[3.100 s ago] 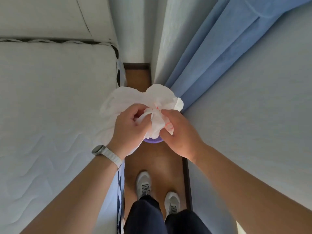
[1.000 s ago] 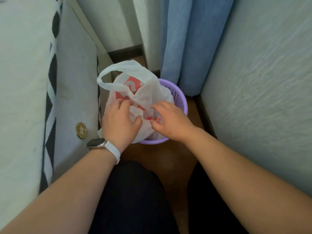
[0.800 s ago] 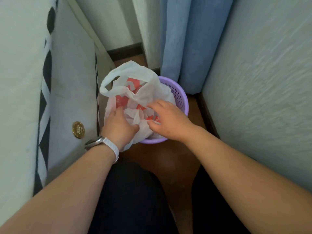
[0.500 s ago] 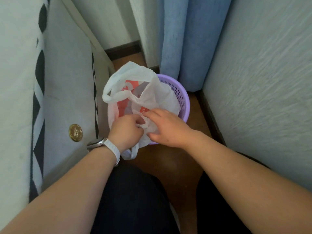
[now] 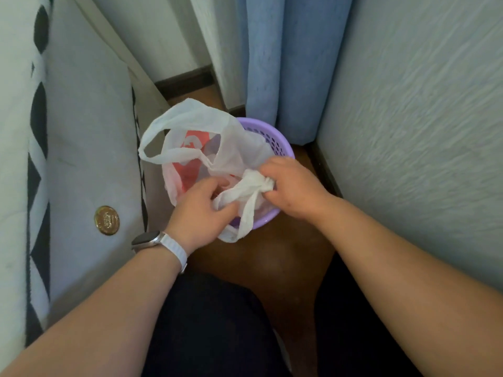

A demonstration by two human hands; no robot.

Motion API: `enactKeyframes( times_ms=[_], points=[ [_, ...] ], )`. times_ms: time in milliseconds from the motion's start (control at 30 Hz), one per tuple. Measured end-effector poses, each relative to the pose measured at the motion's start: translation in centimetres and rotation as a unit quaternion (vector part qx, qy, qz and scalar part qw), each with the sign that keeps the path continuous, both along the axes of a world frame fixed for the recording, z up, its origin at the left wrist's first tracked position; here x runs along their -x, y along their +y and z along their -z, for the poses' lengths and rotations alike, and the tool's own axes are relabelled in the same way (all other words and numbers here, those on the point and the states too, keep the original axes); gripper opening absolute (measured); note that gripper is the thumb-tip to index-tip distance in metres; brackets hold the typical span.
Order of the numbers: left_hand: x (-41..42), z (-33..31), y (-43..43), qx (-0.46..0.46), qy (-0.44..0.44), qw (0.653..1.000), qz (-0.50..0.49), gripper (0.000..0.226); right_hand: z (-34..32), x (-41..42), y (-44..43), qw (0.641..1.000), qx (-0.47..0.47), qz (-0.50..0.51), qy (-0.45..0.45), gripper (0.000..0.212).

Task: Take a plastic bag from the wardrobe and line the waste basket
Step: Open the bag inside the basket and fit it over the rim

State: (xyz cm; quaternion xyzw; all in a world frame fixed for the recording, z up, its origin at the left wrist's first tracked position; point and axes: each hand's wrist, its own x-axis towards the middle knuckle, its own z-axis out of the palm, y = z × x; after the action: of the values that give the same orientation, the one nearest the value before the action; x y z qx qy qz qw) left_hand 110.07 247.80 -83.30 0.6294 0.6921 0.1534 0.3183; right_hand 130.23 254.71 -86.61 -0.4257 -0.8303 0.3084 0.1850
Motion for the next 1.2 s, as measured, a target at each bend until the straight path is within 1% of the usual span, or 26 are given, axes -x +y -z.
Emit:
enactKeyframes(
  times_ms=[67,133,200,300,333,500,600,667,767,867,967,1033,1067,1133,1200],
  points=[
    [0.3,0.6,0.0,0.010,0.076,0.996,0.046,0.046,0.1,-1.3,0.5,1.000,-0.011,0.016,-0.015,0.008],
    [0.4,0.8,-0.2,0.042,0.102,0.990,0.084,0.045,0.5,-2.1,0.7,0.998,-0.006,-0.001,-0.056,0.016],
    [0.4,0.9,-0.3,0.063,0.106,0.986,0.108,0.033,0.6,-2.4,0.5,0.996,0.006,-0.020,-0.085,0.020],
    [0.2,0.8,-0.6,0.071,0.128,0.980,0.136,0.008,0.9,-3.0,0.0,0.995,0.007,-0.023,-0.099,0.018],
    [0.1,0.7,-0.7,0.065,0.135,0.978,0.145,0.006,1.0,-3.4,-0.3,0.995,0.004,-0.021,-0.100,0.018],
    [0.1,0.6,-1.0,0.072,0.167,0.966,0.181,0.014,0.9,-5.4,-0.8,0.996,0.011,0.031,-0.083,0.016],
    [-0.1,0.4,-1.2,0.085,0.208,0.948,0.227,0.020,1.0,-6.0,-1.0,0.994,0.021,0.038,-0.098,0.013],
    [-0.3,0.1,-1.2,0.092,0.237,0.934,0.249,0.021,1.3,-6.2,-0.9,0.991,0.035,0.032,-0.125,0.015],
    [-0.4,-0.2,-1.1,0.089,0.269,0.929,0.240,0.027,1.9,-6.2,-0.5,0.983,0.056,0.041,-0.172,0.022],
    [-0.4,-0.4,-1.2,0.090,0.300,0.923,0.222,0.046,2.3,-6.0,-0.3,0.976,0.075,0.051,-0.200,0.025],
    [-0.1,-0.3,-1.2,0.120,0.285,0.933,0.185,0.060,2.5,-5.5,-0.2,0.973,0.093,0.052,-0.203,0.028],
    [0.3,0.2,-1.2,0.115,0.250,0.951,0.143,0.070,2.7,-5.3,-0.2,0.969,0.114,0.047,-0.213,0.033],
    [0.6,0.5,-1.2,0.103,0.225,0.962,0.116,0.069,2.8,-5.3,-0.3,0.967,0.126,0.046,-0.215,0.034],
    [0.8,0.9,-0.9,0.069,0.189,0.977,0.064,0.058,2.7,-5.3,-0.3,0.970,0.140,0.055,-0.192,0.032],
    [0.9,1.2,-0.6,0.022,0.185,0.983,0.009,0.043,2.3,-5.1,-0.3,0.977,0.122,0.080,-0.154,0.030]
  ],
)
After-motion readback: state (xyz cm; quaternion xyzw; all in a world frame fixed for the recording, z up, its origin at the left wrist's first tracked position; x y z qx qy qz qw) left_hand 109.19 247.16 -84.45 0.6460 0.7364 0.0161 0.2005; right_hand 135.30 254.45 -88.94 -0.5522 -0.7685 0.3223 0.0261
